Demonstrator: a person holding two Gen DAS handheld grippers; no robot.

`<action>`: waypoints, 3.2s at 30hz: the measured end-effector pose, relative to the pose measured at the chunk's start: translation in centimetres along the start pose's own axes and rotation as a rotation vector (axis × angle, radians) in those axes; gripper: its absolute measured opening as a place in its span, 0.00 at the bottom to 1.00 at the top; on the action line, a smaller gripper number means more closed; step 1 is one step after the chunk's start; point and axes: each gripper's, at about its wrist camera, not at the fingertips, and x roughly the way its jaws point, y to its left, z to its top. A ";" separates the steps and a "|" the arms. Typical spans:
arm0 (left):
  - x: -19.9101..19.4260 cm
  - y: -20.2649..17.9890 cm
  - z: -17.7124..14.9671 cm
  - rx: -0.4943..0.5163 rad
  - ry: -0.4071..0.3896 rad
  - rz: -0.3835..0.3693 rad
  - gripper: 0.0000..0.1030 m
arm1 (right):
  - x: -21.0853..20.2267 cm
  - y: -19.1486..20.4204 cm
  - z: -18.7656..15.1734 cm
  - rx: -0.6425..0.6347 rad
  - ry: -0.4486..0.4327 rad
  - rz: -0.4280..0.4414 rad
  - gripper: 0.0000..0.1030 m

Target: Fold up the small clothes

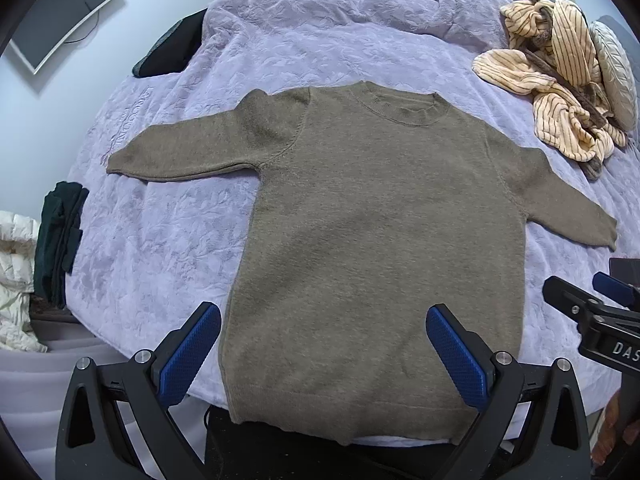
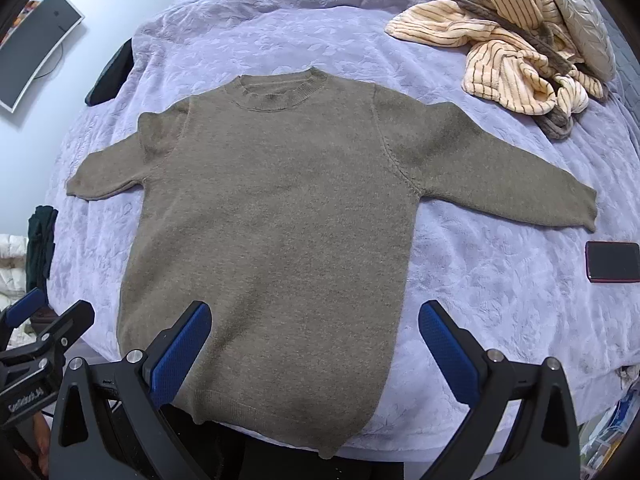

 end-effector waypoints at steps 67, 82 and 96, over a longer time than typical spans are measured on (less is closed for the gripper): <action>15.3 30.0 19.0 -0.325 -0.395 -0.642 0.12 | 13.7 22.5 8.4 -0.089 0.149 0.038 1.00; 12.6 -3.1 18.8 0.102 -0.288 -0.708 0.12 | 11.3 1.5 6.4 0.159 0.113 -0.004 1.00; 18.3 -12.0 14.2 0.237 -0.141 -0.415 0.89 | 14.3 -7.7 4.6 0.279 0.137 -0.040 1.00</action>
